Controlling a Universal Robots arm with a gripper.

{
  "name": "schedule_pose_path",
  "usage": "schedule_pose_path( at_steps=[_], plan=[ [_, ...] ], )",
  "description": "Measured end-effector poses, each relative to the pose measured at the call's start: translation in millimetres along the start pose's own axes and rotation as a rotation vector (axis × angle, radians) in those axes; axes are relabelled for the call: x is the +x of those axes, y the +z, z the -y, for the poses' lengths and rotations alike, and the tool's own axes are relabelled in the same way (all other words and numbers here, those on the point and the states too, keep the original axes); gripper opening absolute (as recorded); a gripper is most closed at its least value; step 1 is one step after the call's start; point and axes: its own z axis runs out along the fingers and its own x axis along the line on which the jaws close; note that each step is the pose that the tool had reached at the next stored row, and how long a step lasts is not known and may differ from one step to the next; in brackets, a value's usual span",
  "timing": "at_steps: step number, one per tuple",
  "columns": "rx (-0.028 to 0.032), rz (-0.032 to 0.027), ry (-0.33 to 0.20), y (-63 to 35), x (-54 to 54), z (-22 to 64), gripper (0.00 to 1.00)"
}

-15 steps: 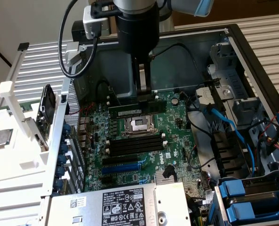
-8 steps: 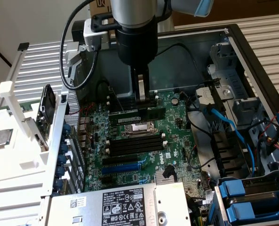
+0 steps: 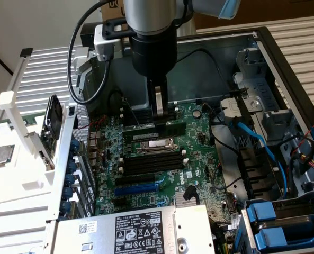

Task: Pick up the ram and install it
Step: 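Insert the ram into the slot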

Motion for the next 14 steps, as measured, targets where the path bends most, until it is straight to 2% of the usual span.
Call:
schedule_pose_path(
  at_steps=[7, 10, 14],
  plan=[
    [0.0032, 0.0, 0.002, 5.9, 0.9, -3.1, 0.12],
    [0.0034, -0.0004, 0.01, 15.6, 2.3, -3.6, 0.12],
    [0.0037, -0.0007, 0.02, 23.6, 6.6, -4.1, 0.12]
  ],
)
